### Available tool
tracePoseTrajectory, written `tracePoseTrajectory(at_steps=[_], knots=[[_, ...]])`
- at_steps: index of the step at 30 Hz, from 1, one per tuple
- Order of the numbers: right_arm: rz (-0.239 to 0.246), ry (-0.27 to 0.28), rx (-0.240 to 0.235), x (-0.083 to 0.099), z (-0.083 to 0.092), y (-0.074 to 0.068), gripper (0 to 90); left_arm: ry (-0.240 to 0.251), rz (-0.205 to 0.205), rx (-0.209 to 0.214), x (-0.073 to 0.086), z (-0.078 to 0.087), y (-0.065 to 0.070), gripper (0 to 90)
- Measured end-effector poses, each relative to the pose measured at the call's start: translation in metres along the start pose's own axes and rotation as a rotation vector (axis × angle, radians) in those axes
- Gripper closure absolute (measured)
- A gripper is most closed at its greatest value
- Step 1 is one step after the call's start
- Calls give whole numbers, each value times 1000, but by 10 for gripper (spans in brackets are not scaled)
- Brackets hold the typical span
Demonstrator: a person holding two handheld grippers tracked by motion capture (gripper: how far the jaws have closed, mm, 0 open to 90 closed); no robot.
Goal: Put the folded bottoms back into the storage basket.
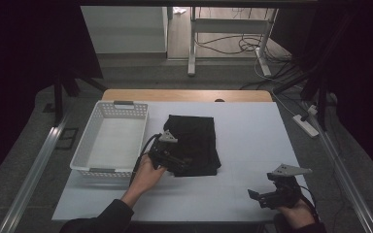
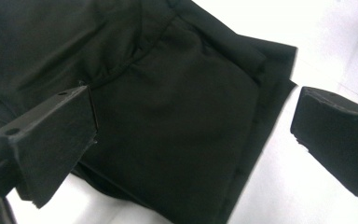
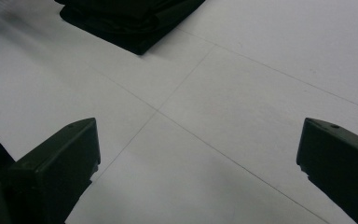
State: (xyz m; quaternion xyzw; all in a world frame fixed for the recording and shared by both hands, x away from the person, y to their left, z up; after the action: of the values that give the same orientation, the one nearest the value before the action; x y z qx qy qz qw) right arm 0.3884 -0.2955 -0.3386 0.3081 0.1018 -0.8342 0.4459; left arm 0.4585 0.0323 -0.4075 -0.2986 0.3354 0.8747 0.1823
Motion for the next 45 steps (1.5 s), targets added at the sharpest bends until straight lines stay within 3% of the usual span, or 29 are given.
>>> tracePoseTrajectory(at_steps=[7, 29, 36, 45], knots=[[-1, 3, -4, 0, 0, 0, 0, 17, 45, 22, -10, -9, -11, 2], [-2, 4, -11, 0, 0, 0, 2, 56, 104, -94, -43, -31, -40, 0], [-3, 5, -11, 0, 0, 1, 2, 68, 146, -143, -50, -39, -52, 0], [-4, 5, -12, 0, 0, 1, 2, 54, 178, -195, -59, -46, -68, 0]])
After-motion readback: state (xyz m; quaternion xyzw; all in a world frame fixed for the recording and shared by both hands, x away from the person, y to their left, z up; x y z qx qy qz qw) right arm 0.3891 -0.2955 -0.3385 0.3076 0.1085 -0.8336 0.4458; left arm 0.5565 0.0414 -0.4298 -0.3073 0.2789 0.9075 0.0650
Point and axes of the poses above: each handheld gripper's, and its own axes: z roughly backward along the jaws, x roughly out of its underside, y roughly to its right, the point moved 5 cm from there along -z, roughly forward along the jaws, and after that the axes turned 14 degrees about z, right-handed, at the moved point
